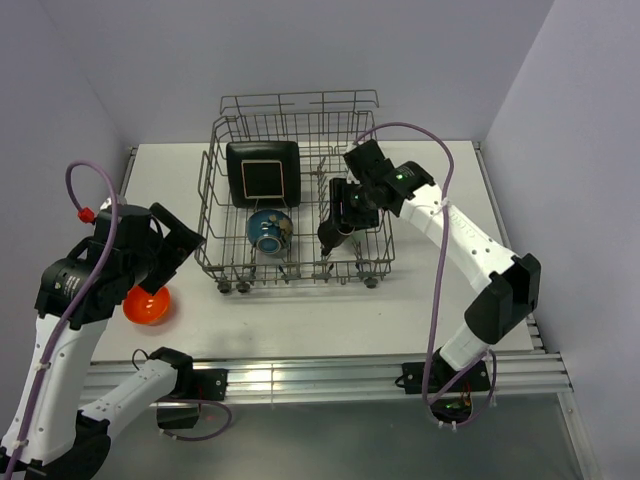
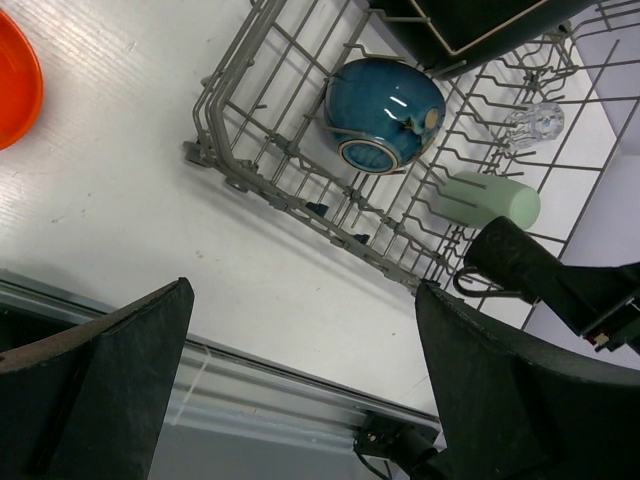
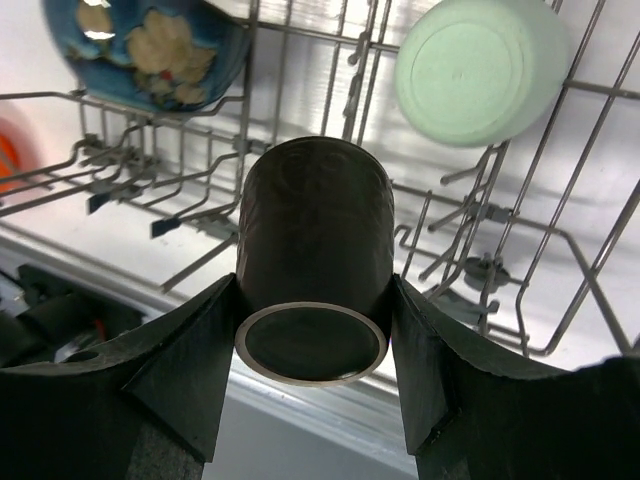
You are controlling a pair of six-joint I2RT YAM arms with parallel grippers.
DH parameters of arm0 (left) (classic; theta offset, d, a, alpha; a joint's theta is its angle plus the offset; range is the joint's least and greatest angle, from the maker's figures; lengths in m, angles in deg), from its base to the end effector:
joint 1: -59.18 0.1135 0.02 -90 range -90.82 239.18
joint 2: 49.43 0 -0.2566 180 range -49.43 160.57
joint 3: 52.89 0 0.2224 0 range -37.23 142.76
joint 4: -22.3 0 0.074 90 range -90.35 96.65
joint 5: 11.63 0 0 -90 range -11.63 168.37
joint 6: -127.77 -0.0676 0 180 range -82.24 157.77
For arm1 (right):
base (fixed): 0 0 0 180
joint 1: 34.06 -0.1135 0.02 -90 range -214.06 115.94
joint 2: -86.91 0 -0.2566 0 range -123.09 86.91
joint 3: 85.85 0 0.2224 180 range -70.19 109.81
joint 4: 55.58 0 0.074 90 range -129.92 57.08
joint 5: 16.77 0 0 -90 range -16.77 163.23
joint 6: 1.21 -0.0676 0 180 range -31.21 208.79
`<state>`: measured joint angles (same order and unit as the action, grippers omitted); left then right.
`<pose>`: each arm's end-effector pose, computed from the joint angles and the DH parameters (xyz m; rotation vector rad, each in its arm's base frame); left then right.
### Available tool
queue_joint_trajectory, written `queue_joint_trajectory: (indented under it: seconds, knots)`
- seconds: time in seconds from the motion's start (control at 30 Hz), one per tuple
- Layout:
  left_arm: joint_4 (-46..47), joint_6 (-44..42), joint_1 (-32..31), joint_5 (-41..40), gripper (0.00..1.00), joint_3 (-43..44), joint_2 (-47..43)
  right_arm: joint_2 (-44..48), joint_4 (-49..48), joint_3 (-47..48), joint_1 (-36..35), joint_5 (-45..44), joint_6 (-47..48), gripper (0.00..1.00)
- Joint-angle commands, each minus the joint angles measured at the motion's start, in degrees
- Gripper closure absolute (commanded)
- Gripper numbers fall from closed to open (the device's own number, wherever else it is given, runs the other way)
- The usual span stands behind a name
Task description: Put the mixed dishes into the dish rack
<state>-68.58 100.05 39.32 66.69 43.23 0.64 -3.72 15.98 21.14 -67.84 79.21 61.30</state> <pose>0.1072 -0.0242 0.3715 -0.9553 2.1817 -0.4668 0.2594 0.1820 0.3168 -0.1865 2.6132 0.5360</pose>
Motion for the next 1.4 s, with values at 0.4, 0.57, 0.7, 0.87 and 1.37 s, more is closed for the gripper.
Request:
queue_joint_trajectory:
  seconds: [0.4,0.57,0.7,0.87,1.37]
  knots:
    - [-3.53,3.46,0.26,0.08,0.01,0.75,3.37,-8.86,-8.7,-1.24,-0.32,2.19,4.02,1.0]
    - [-3.44,4.34,1.13,0.96,0.01,-2.58,3.81,-10.62,-10.11,-1.24,-0.41,3.16,4.98,0.48]
    - [-2.92,4.61,4.72,3.06,0.01,-6.89,3.81,-11.32,-9.23,-0.01,-0.41,2.46,6.04,0.04]
    - [-2.04,2.85,12.37,7.81,0.01,-14.0,4.08,-8.7,-8.62,0.16,-0.5,2.29,5.95,0.0]
    - [6.92,-1.98,28.03,-4.31,0.1,-17.09,15.05,9.5,-6.68,-0.36,-0.94,6.5,5.86,0.0]
